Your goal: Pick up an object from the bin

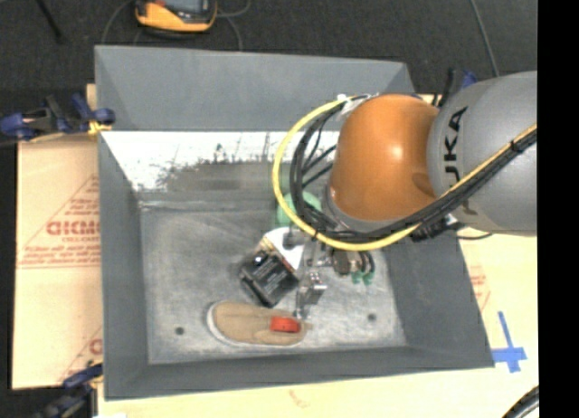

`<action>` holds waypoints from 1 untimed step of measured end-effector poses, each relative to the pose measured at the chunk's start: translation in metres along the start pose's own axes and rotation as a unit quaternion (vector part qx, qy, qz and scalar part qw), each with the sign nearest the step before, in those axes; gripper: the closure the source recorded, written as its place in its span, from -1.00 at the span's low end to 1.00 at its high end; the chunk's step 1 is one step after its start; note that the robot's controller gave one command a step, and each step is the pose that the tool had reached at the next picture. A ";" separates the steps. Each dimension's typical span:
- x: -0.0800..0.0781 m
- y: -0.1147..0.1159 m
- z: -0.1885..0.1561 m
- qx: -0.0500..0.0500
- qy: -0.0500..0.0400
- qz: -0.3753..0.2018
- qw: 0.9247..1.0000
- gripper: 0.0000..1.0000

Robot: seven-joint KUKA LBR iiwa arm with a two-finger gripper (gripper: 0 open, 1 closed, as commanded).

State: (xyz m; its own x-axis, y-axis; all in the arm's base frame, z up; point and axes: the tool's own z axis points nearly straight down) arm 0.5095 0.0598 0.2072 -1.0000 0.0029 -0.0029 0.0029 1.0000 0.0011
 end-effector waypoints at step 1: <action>-0.008 0.025 0.129 0.001 0.001 -0.110 0.994 1.00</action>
Offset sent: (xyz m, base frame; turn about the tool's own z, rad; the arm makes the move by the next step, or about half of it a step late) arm 0.0000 0.0000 0.0000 0.0000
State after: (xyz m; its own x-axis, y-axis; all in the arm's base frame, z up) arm 0.5181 0.0852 0.0779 -0.9766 -0.2152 -0.0002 -0.2152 0.9766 -0.0002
